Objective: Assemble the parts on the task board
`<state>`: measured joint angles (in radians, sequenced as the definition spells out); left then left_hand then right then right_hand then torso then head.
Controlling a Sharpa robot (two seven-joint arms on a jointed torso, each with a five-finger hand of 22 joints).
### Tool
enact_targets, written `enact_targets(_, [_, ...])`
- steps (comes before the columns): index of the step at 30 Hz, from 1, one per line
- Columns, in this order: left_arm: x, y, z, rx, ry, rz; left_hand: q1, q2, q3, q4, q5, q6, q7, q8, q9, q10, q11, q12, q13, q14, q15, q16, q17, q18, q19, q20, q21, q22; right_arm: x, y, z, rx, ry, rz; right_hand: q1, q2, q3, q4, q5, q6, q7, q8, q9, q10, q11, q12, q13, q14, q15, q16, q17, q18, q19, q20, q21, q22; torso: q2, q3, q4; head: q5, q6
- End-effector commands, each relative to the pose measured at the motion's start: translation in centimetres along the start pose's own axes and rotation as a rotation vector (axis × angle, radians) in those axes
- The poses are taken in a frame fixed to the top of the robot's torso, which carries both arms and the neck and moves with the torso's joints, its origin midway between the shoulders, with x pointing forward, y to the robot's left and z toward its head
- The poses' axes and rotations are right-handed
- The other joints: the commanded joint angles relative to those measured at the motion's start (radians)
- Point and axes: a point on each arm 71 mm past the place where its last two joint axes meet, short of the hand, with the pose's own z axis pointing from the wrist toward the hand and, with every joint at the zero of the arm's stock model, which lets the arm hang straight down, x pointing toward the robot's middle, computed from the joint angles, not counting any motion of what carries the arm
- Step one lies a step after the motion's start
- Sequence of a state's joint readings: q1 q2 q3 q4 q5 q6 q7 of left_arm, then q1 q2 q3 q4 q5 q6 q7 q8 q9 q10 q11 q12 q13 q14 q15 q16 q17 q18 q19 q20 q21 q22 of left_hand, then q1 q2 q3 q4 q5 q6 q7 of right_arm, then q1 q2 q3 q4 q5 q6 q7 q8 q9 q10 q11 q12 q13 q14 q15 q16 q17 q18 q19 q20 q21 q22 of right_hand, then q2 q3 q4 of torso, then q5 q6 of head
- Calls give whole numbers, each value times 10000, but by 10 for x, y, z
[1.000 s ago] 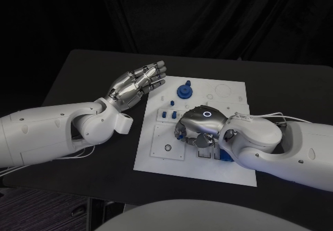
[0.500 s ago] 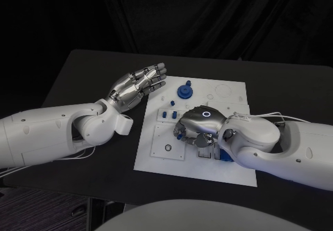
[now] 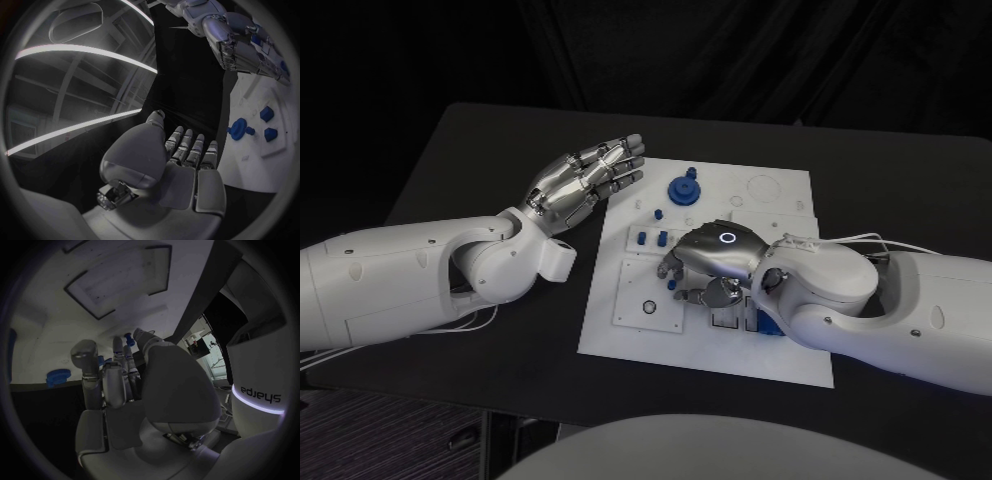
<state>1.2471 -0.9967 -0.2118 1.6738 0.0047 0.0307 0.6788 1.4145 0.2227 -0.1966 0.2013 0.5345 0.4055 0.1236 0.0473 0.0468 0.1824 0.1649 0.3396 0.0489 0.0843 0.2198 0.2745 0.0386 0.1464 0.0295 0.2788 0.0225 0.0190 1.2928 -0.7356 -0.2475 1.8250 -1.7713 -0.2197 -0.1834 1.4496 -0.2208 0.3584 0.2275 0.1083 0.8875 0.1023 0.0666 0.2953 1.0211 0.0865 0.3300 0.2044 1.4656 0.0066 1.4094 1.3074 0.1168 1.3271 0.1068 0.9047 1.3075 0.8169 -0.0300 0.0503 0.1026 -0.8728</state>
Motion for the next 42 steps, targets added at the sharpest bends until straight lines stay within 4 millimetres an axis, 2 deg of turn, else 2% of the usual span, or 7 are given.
enact_targets(1, [1, -5, 0, 807, 58, -231, 84, 19, 70, -17, 49, 21, 51, -2, 9, -47, -27, 34, 14, -36, 34, 65, 16, -138, -14, 54, -52, -16, 0, 0, -1, -12, -82, -35, -87, 21, -305, 67, -273, -246, -74, -9, -107, -411, 82, 9, 78, 138, 110, -92, 461, 80, -75, 112, -239, 927, 3, 0, -3, -13, 2])
enact_targets(11, [-1, -5, -2, 797, -62, -274, 106, 10, 94, -50, 77, 37, 37, 0, 11, -67, 1, 56, 16, -47, 39, 83, 17, -140, -16, 57, -53, -16, -9, -10, -14, 319, -677, 210, 314, 136, -1067, 273, -202, -320, -46, 84, -347, -2309, 444, 318, 247, -41, 402, -220, 284, 149, -292, 378, -800, 834, 0, 6, -3, -60, 2])
enact_targets(18, [-3, -5, -3, 825, -145, -232, 109, 2, 97, -59, 82, 42, 26, 1, 12, -74, 12, 59, 16, -53, 39, 83, 16, -140, -22, 60, -56, -20, -41, -31, -28, 1117, -1045, 120, 592, 87, -1284, 576, 45, -58, 84, 200, -388, -2930, 547, 209, -27, 64, 475, -76, 422, 116, -114, 459, -522, 908, -9, 7, -5, -204, 2])
enact_targets(23, [-4, -6, -4, 816, -239, -167, 92, -39, 157, -126, 91, 93, -285, 10, 18, -112, 224, 186, 24, -81, 36, 175, 20, -139, -21, 54, -52, -16, -59, -55, -47, 2013, -1251, -25, 65, 65, -1469, 667, 155, -503, -369, -1, -631, -2970, 578, 248, -264, 77, 515, -67, 411, 115, -63, 495, -492, 912, -10, 9, -8, -391, 2])
enact_targets(34, [-2, -5, -3, 868, -223, -165, 75, -54, 162, -136, 102, -3, -256, -11, 4, -137, 256, 200, 21, -130, 19, 110, 7, -136, -50, 57, -69, -31, -58, -90, -74, 3356, -1110, 383, -283, -189, -1659, 698, -23, -408, -235, 56, -920, -3234, 648, -35, -831, 122, 541, -79, 369, 90, 83, 533, -354, 939, -37, 10, -20, -673, 2])
enact_targets(39, [-4, -6, -2, 1042, -365, -31, -15, -100, 164, -143, 102, 36, -195, 0, 10, -151, 224, 362, 26, -287, -304, -62, -24, 58, -138, -41, -89, -50, -54, -95, -79, 3544, -1118, 500, -441, -136, -1633, 691, -270, -283, -109, 97, -1068, -2723, 614, 88, -995, 150, 542, -70, 378, 84, 128, 529, -335, 946, -24, 19, -38, -715, 2])
enact_targets(42, [-5, -7, -3, 1188, -512, 106, -113, -146, 123, -128, 109, 15, -198, -4, 5, -202, 31, 417, 14, -414, -588, -268, -53, 177, -158, -243, -86, -49, -52, -97, -82, 3632, -1102, 546, -644, -130, -1643, 687, -486, -207, -3, 116, -1166, -2318, 555, 186, -1079, 179, 502, -41, 410, 76, 181, 506, -260, 969, 11, 31, 1, -775, 2])
